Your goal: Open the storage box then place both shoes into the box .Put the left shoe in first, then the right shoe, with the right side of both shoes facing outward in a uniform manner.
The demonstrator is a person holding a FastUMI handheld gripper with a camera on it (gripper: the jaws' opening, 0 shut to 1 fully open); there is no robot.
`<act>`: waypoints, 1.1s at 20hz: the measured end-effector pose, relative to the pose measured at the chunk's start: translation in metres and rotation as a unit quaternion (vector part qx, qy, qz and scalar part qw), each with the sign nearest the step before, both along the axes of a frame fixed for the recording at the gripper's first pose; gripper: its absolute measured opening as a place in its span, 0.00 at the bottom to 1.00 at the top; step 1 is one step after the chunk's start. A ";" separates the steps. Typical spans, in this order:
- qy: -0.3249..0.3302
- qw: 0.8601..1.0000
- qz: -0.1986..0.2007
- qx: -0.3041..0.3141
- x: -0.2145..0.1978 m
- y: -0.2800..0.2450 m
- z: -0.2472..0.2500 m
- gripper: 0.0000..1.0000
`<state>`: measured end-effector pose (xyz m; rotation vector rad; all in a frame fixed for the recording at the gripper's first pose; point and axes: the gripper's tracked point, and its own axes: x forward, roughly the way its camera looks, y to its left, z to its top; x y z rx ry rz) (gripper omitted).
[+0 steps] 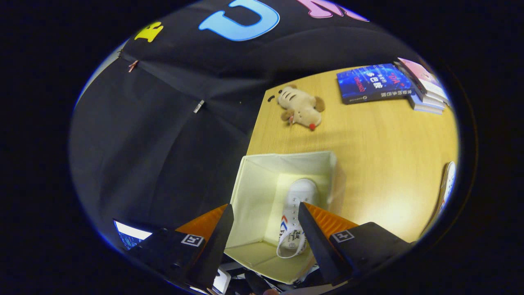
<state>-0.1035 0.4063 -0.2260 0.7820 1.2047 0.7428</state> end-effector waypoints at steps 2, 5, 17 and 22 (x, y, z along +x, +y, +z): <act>-0.022 0.999 -0.020 -0.026 0.011 -0.048 -0.012 0.97; -0.031 0.995 -0.054 -0.076 0.021 -0.126 -0.034 0.97; 0.076 0.956 -0.058 -0.278 -0.046 -0.374 -0.212 0.94; 0.143 0.967 -0.043 -0.207 -0.066 -0.357 -0.262 0.90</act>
